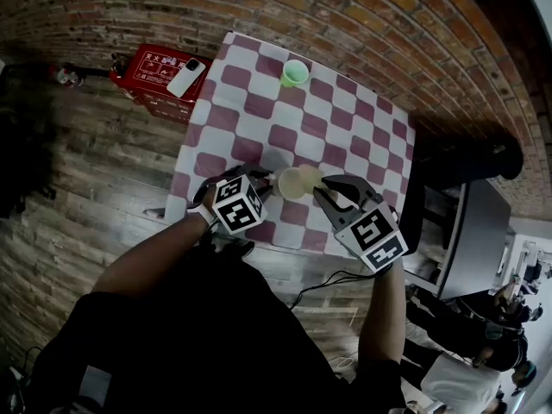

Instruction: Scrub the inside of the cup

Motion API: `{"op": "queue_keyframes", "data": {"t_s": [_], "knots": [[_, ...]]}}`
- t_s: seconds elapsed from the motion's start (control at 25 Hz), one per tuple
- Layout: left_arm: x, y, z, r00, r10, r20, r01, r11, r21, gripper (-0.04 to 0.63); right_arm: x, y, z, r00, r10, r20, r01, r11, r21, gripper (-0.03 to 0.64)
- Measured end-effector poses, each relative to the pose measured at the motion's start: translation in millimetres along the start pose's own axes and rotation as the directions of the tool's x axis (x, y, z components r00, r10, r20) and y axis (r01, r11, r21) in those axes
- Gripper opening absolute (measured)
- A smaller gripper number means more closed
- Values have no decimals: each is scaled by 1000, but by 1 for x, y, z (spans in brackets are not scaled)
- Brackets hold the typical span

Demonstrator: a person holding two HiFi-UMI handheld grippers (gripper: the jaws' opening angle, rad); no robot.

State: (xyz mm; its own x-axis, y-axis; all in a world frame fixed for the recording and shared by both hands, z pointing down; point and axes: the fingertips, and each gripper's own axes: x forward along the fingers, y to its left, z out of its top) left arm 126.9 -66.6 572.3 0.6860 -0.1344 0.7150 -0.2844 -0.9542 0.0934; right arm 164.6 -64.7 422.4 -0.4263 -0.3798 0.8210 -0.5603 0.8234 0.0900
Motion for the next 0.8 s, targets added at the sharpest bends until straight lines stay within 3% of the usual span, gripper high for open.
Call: {"op": "queue_keyframes", "data": {"t_s": [0.2,0.32,0.44,0.6,0.68,0.8], "knots": [[-1,-3,2,1000,-7,1,7,1000,10,120,52,23,-39,976,83,-203,-129,965,-228,72],[-3,0,-2,1000,1,-3,-1,1000,-3,120,87,23,-54,965,81,-250,-143,959,-243,72],[-5,2,-4,1000,6,-6,-6,1000,-9,120,113,22,-72,950,102,-296,-166,965,-201,72],[-6,6,-6,1000,11,-12,-11,1000,-3,120,125,25,-82,926,243,-289,-252,968,6,72],[-6,6,-7,1000,11,-11,-11,1000,-3,120,116,24,-77,916,314,-248,-305,949,73,72],[-5,6,-7,1000,9,-11,-9,1000,-4,120,86,21,-53,901,420,-109,-401,902,160,72]]}}
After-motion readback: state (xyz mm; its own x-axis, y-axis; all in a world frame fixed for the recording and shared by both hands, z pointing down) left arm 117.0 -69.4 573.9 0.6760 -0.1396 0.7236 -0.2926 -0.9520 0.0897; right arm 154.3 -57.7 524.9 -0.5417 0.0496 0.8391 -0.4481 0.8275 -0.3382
